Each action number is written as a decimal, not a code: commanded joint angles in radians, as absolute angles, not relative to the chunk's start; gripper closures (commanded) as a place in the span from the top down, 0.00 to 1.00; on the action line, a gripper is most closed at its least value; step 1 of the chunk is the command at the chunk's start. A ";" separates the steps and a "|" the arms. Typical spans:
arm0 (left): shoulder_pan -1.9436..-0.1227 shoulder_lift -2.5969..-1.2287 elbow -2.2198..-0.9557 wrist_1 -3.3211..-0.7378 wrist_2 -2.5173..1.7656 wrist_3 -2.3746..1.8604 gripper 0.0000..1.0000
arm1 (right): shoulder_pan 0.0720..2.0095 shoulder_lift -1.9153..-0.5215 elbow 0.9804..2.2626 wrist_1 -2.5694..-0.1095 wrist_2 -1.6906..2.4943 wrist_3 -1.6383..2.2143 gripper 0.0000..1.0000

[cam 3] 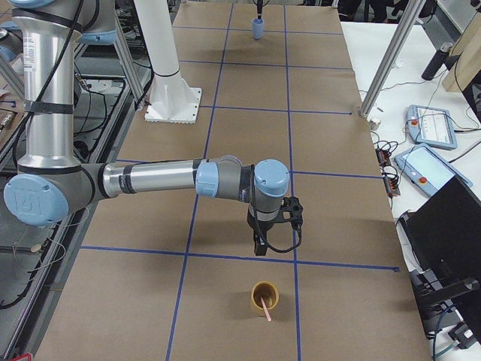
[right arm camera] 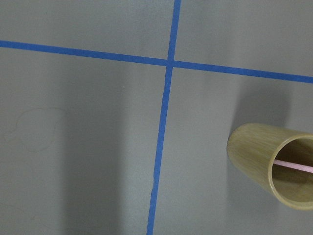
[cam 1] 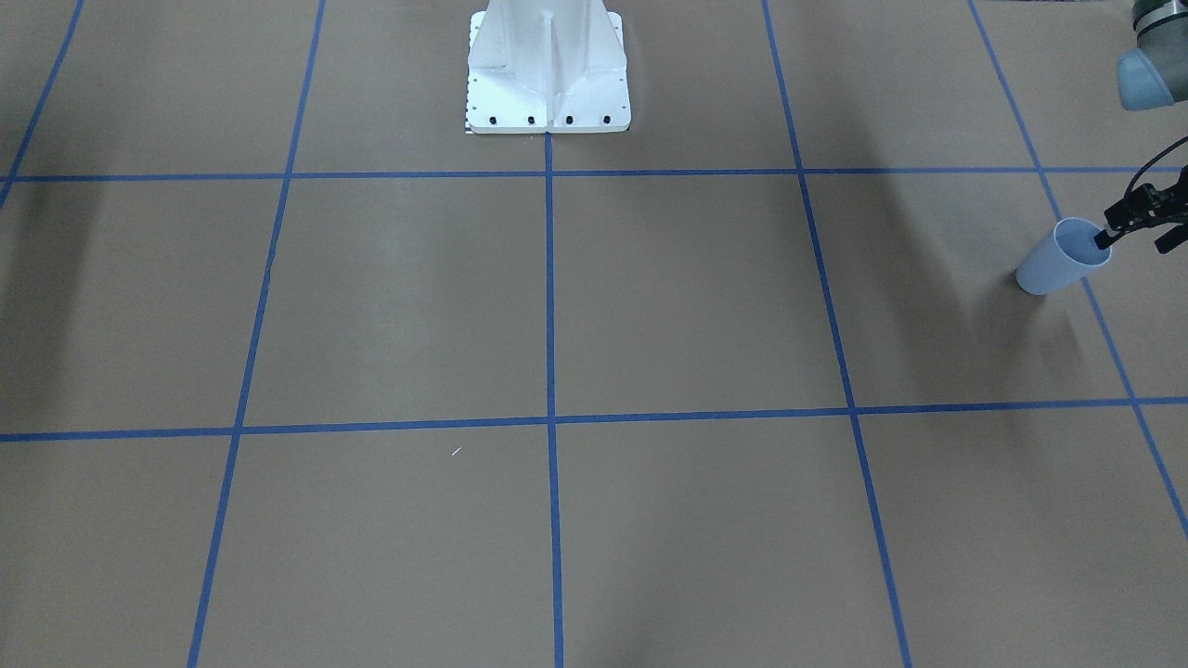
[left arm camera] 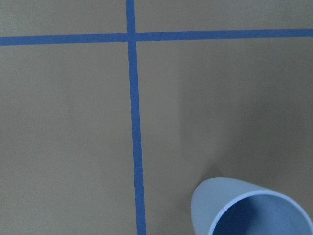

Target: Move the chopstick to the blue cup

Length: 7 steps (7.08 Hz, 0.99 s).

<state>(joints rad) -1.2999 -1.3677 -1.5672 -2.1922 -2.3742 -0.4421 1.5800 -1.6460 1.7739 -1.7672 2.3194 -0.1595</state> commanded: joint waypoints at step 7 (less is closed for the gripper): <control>-1.230 -1.377 -1.597 -2.191 -2.385 -0.474 0.00 | 1.580 -1.643 1.775 -1.769 2.321 -0.160 1.00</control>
<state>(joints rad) -1.2294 -1.3741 -1.5738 -2.2060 -2.3778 -0.4725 1.5800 -1.6435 1.7739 -1.7697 2.3206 -0.1595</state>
